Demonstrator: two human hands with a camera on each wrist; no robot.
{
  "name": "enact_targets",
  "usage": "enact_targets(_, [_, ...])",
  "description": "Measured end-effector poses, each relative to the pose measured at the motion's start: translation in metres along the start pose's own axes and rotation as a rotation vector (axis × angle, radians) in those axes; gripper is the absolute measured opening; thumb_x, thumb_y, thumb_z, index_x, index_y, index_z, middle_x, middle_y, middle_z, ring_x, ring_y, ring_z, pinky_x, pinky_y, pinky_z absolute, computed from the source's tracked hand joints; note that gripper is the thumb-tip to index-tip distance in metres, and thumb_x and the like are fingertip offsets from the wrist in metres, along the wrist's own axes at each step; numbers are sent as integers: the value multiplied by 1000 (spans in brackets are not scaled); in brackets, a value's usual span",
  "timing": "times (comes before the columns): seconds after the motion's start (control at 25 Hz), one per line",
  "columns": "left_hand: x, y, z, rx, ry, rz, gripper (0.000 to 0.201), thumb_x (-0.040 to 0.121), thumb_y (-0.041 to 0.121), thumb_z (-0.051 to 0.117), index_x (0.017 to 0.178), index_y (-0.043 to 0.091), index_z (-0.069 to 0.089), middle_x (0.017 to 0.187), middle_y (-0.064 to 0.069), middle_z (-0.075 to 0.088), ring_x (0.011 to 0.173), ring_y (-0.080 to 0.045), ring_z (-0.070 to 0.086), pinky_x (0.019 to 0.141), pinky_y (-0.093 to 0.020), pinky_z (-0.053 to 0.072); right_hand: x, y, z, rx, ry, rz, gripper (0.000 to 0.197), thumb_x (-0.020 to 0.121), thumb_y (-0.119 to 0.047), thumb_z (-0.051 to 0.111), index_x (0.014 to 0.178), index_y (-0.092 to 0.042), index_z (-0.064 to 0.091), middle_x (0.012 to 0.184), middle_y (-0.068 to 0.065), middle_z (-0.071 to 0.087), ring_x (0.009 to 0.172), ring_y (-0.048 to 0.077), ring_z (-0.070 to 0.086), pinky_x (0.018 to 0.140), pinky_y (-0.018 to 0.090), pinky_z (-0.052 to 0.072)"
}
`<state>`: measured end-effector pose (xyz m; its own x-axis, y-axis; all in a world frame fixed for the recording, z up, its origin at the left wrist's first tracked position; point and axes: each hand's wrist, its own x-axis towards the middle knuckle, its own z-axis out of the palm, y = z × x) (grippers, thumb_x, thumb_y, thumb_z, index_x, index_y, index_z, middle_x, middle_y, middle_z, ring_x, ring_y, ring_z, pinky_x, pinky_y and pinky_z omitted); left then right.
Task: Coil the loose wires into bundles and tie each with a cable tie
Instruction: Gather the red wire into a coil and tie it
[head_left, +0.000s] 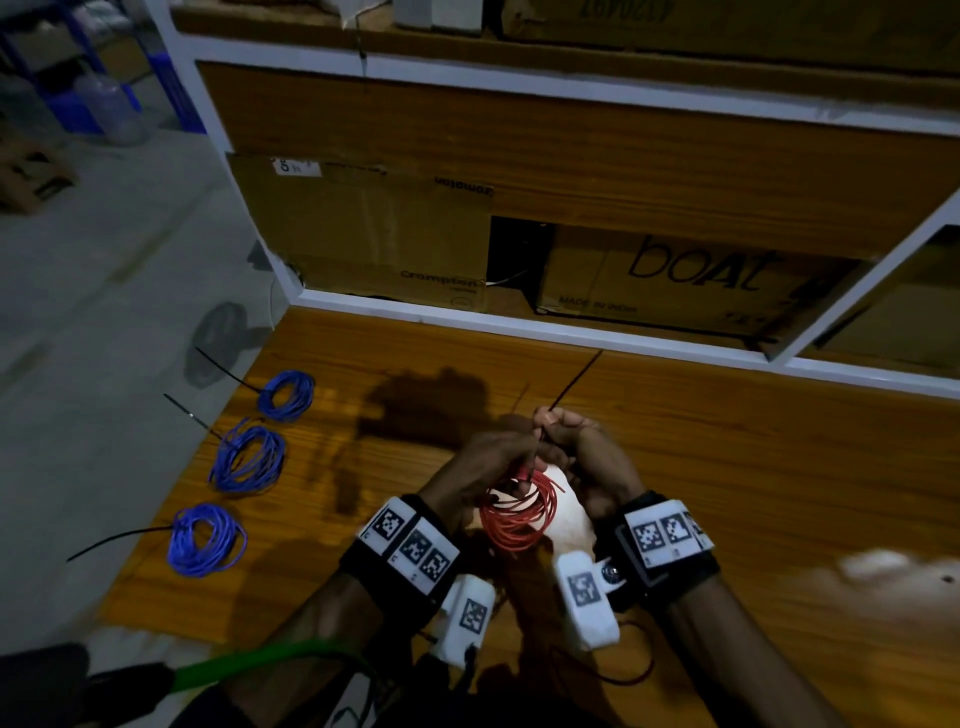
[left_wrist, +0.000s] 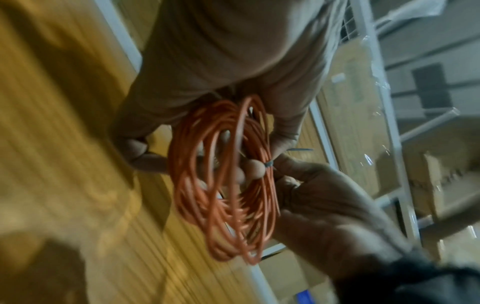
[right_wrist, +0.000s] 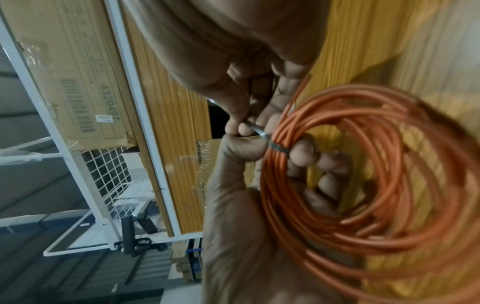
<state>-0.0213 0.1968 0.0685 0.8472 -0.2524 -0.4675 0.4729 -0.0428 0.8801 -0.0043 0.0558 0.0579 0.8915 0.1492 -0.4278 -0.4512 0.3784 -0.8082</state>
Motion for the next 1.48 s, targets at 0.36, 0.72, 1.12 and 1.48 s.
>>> enact_targets(0.36, [-4, -28, -31, -272, 91, -65, 16, 90, 10, 57, 84, 10, 71, 71, -5, 63, 60, -18, 52, 59, -28, 43, 7, 28, 22, -418, 22, -271, 20, 102, -16, 54, 99, -5, 71, 86, 12, 69, 78, 21, 65, 74, 33, 53])
enact_targets(0.72, [-8, -46, -100, -842, 329, -2, 17, 99, 15, 51, 94, 10, 67, 79, -8, 70, 72, -19, 67, 65, -31, 57, 6, 52, 57, -337, -292, 158, 36, 93, -22, 67, 126, -10, 62, 118, 6, 74, 101, 17, 70, 100, 37, 52])
enact_targets(1.12, [-9, -59, -135, -933, 411, 105, 25, 98, 4, 53, 121, -1, 62, 111, -18, 71, 97, -24, 69, 79, -31, 56, 77, 75, 97, -287, -256, 79, 40, 84, -5, 75, 118, 13, 62, 111, 25, 72, 98, 29, 71, 89, 33, 58])
enact_targets(1.48, [57, -30, -196, -1001, 660, 167, 12, 101, -1, 48, 105, 4, 58, 95, -11, 67, 83, -16, 67, 76, -26, 58, 207, 41, 187, -754, -234, 44, 14, 95, -1, 63, 107, 2, 68, 92, 3, 73, 88, 13, 70, 66, 14, 53])
